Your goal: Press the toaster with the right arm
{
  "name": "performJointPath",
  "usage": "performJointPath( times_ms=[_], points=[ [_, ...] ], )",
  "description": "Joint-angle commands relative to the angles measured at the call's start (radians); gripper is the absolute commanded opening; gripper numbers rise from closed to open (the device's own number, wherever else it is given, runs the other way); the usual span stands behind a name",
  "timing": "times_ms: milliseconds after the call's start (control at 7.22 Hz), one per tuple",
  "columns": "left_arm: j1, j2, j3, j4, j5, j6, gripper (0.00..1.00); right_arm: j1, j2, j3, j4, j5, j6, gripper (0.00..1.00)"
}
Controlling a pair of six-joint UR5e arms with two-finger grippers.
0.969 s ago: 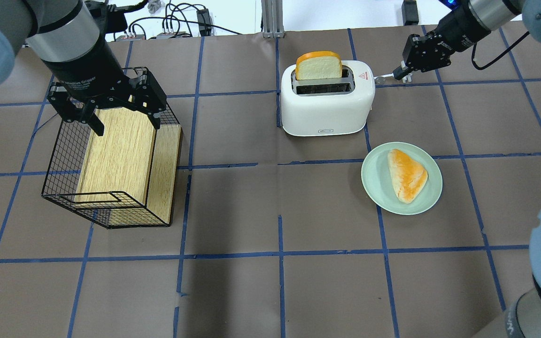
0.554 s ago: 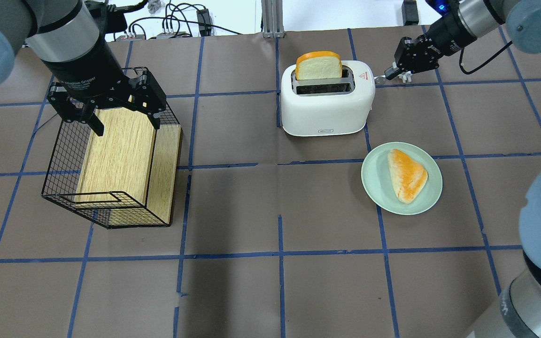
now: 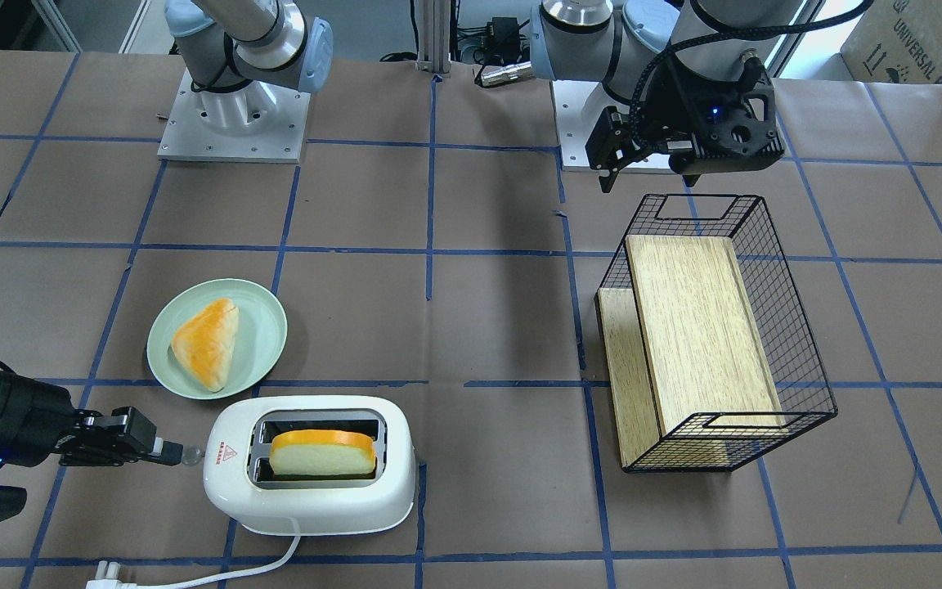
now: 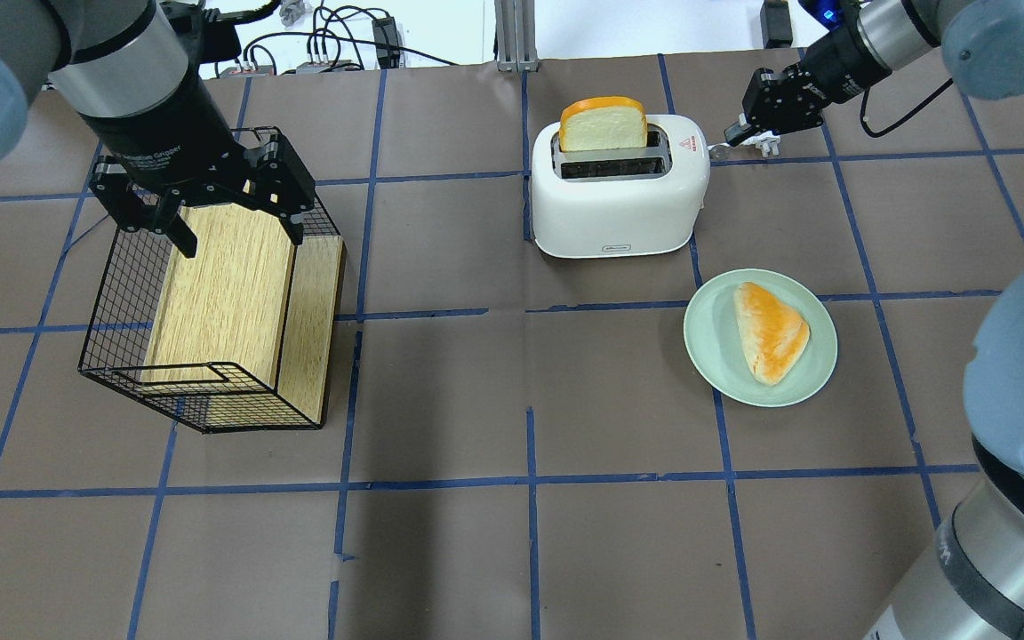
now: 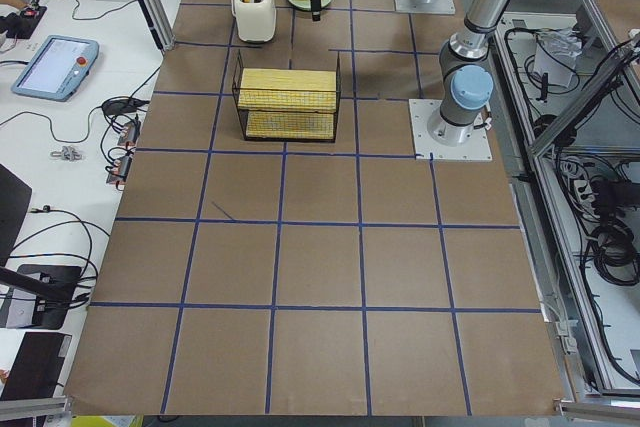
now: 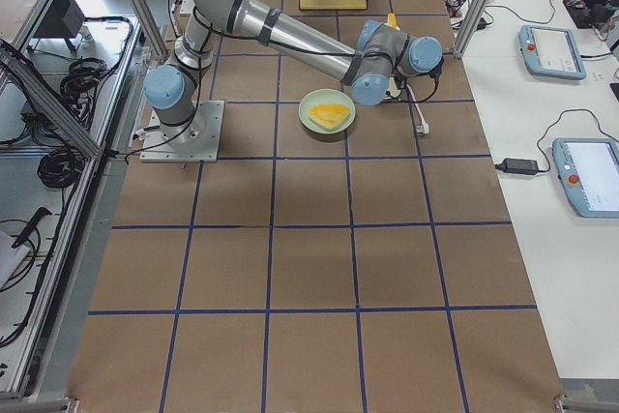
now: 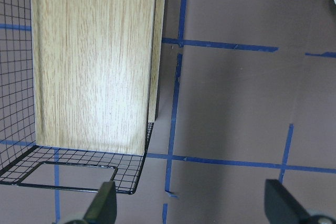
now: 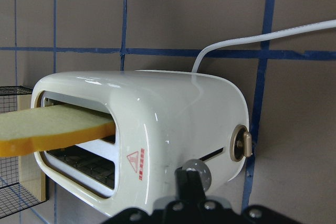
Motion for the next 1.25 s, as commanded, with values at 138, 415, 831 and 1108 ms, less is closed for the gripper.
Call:
performJointPath(
  times_ms=[138, 415, 831, 1108],
  points=[
    [0.000, 0.000, 0.000, 0.001, 0.000, 0.000, 1.00, 0.003, 0.013, -0.005, -0.003, 0.000, -0.001, 0.03],
    [0.000, 0.000, 0.000, 0.000, 0.000, 0.000, 1.00, 0.004, 0.038, -0.003, -0.018, 0.000, -0.005, 0.03],
    [0.000, 0.000, 0.000, 0.000, 0.000, 0.000, 1.00, 0.003, 0.071, -0.003, -0.055, 0.002, -0.010, 0.03],
    [0.000, 0.000, 0.000, 0.001, 0.000, 0.000, 1.00, 0.003, 0.084, -0.003, -0.063, 0.002, -0.012, 0.03]
  ],
)
